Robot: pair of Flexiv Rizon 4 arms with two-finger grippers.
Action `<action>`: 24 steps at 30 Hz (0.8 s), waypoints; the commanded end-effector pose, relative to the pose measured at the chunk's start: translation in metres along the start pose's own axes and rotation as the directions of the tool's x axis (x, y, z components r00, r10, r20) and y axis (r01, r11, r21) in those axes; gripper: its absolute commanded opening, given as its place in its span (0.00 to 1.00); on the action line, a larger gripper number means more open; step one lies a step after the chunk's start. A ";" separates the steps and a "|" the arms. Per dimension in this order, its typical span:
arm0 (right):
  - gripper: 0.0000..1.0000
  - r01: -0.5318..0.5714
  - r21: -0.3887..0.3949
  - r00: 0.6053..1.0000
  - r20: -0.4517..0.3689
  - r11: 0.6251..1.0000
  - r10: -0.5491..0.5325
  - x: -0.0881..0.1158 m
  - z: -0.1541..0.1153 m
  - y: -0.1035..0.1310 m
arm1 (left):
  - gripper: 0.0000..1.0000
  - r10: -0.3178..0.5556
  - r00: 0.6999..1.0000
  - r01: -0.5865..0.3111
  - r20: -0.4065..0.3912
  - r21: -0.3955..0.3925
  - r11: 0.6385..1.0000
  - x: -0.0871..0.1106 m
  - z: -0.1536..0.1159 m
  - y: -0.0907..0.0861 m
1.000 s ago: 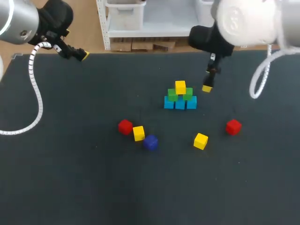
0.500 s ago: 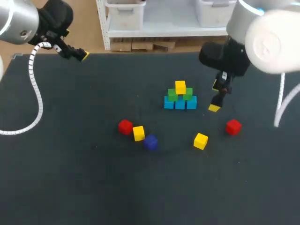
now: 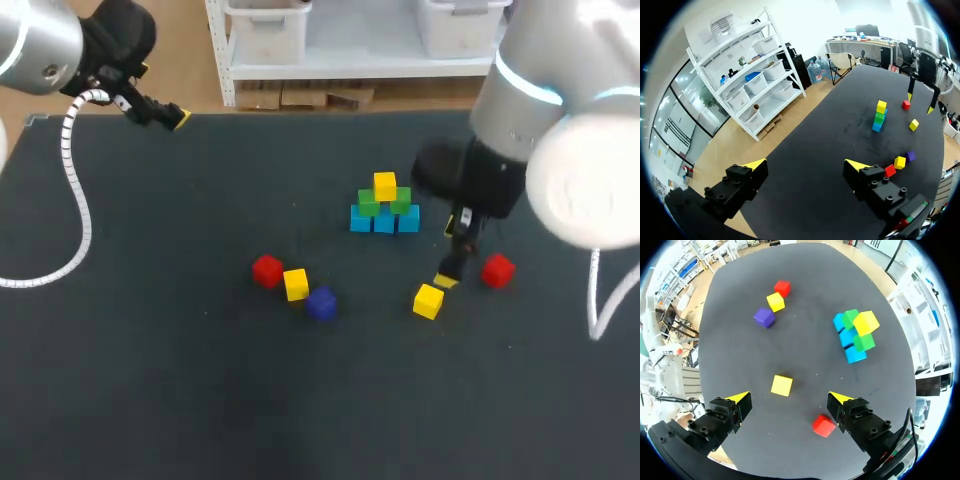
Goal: Place the blue cubes, place green cubes on the blue cubes, place the yellow cubes on the green cubes, then place the red cubes on the yellow cubes, and place purple cube on the red cubes.
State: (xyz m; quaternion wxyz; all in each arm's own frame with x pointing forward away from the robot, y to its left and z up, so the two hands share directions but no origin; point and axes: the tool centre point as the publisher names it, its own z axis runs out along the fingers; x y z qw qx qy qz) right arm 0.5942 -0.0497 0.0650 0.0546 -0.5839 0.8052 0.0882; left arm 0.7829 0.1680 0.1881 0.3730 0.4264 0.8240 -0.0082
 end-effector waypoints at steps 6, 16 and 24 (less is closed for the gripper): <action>1.00 -0.019 0.027 0.999 -0.025 0.999 0.020 0.002 0.034 0.004 | 1.00 0.003 1.000 -0.003 0.005 0.005 1.000 0.001 0.000 0.001; 0.85 -0.036 0.014 0.998 -0.050 0.999 0.037 -0.004 0.055 0.010 | 1.00 0.003 1.000 -0.003 0.005 0.005 1.000 0.001 0.000 0.001; 0.80 -0.029 0.012 0.996 -0.079 0.999 0.030 -0.002 0.066 0.012 | 1.00 0.003 1.000 -0.003 0.005 0.005 1.000 0.001 0.000 0.001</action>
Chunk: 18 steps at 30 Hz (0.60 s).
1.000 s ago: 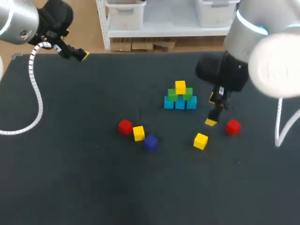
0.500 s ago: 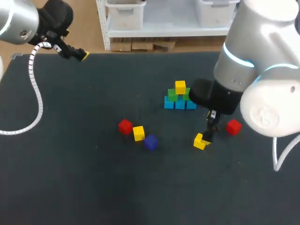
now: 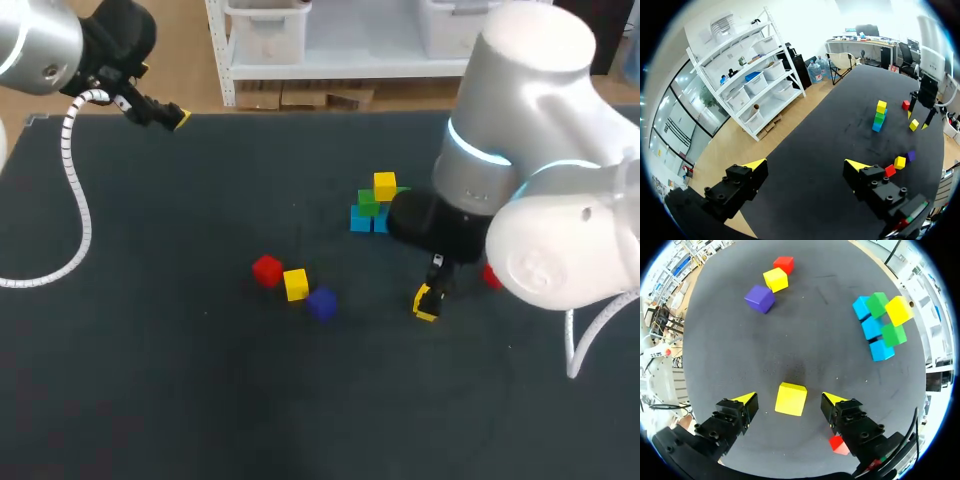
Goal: Place the blue cubes, place green cubes on the blue cubes, place the yellow cubes on the green cubes, then place the red cubes on the yellow cubes, and place purple cube on the red cubes.
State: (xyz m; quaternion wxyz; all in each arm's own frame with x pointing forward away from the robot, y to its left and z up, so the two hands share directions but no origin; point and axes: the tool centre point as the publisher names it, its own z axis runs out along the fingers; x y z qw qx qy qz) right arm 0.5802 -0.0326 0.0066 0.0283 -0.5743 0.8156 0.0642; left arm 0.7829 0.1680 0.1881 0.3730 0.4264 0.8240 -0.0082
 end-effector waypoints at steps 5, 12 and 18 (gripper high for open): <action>0.65 0.000 0.005 1.000 -0.028 1.000 0.000 -0.001 0.010 -0.001 | 1.00 0.003 1.000 -0.003 0.005 0.005 1.000 0.001 0.000 0.001; 0.14 -0.003 0.001 0.999 -0.039 1.000 0.003 0.002 0.011 -0.001 | 1.00 0.003 1.000 -0.003 0.005 0.005 1.000 0.001 0.000 0.001; 0.00 -0.002 -0.012 0.999 -0.045 1.000 0.001 0.006 0.008 -0.002 | 1.00 0.003 1.000 -0.003 0.005 0.005 1.000 0.001 0.000 0.001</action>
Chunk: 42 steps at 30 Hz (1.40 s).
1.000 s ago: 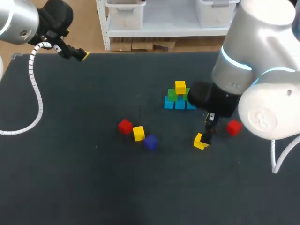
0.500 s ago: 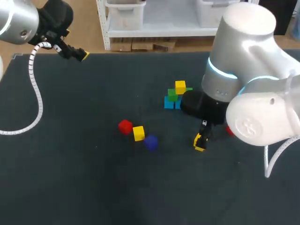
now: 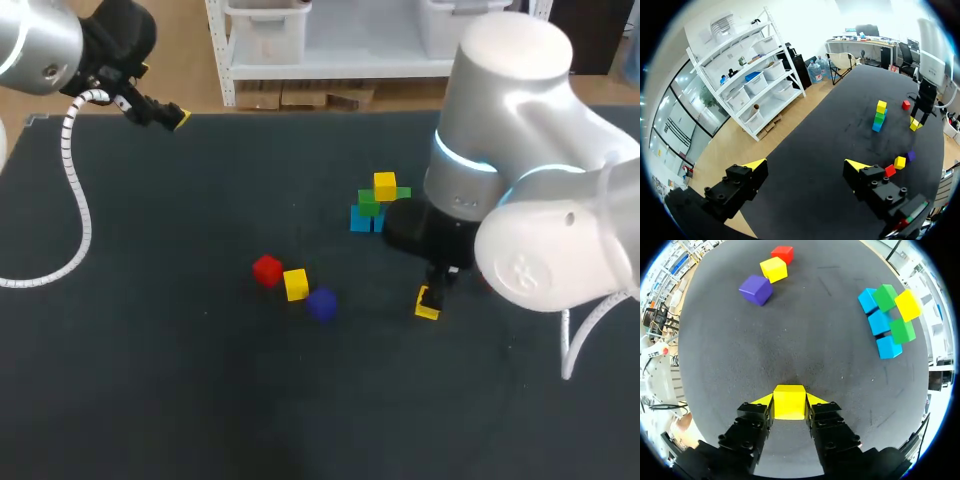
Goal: Place the blue cubes, place green cubes on the blue cubes, place the yellow cubes on the green cubes, then place the red cubes on the yellow cubes, and place purple cube on the red cubes.
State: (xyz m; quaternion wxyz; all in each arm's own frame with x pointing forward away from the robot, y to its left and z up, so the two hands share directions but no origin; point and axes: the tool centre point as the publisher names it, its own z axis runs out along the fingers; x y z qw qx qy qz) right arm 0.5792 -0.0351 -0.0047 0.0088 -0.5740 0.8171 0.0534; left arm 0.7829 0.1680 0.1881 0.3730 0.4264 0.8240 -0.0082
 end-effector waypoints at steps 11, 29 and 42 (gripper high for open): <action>0.00 0.076 -0.012 0.997 0.007 0.997 -0.076 0.012 -0.029 -0.006 | 1.00 0.003 1.000 -0.003 0.005 0.005 1.000 0.001 0.000 0.001; 0.00 0.229 0.106 0.971 0.051 0.968 -0.235 0.018 -0.109 -0.069 | 1.00 0.003 1.000 -0.003 0.005 0.005 1.000 0.001 0.000 0.001; 0.00 0.331 0.160 0.941 0.011 0.930 -0.337 -0.025 -0.112 -0.085 | 1.00 0.003 1.000 -0.003 0.005 0.005 1.000 0.001 0.000 0.001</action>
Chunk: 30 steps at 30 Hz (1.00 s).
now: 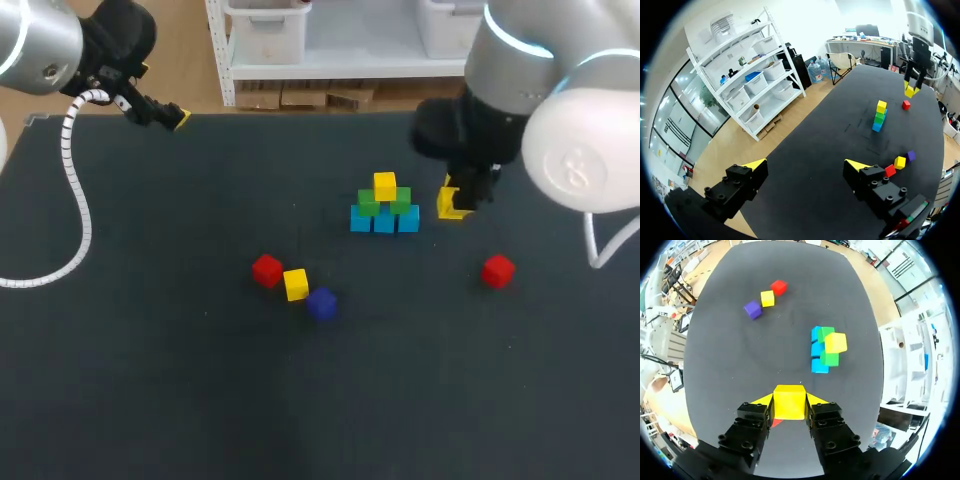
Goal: Place the blue cubes, place green cubes on the blue cubes, place the yellow cubes on the green cubes, then place the red cubes on the yellow cubes, and place purple cube on the red cubes.
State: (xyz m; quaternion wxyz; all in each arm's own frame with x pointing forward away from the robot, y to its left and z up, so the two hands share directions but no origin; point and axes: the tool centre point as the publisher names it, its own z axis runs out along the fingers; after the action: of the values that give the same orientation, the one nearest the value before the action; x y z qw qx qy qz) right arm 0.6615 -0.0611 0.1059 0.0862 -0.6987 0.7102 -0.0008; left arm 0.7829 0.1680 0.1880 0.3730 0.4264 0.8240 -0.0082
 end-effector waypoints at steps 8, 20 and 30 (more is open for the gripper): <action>0.00 0.020 -0.004 1.000 -0.024 1.000 -0.020 -0.024 0.022 -0.031 | 1.00 0.003 1.000 -0.003 0.005 0.005 1.000 0.001 0.000 0.001; 0.00 0.031 0.009 0.998 -0.047 0.999 -0.030 -0.031 0.034 -0.050 | 1.00 0.003 1.000 -0.003 0.005 0.005 1.000 0.001 0.000 0.001; 0.00 0.042 -0.004 0.998 -0.055 0.999 -0.042 -0.032 0.043 -0.061 | 1.00 0.003 1.000 -0.003 0.005 0.005 1.000 0.001 0.000 0.001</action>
State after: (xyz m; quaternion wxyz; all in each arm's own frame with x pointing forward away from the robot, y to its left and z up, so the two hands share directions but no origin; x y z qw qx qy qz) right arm 0.7212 -0.0271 0.0765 0.0698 -0.7121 0.6981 -0.0256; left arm 0.7829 0.1680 0.1881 0.3730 0.4264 0.8240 -0.0082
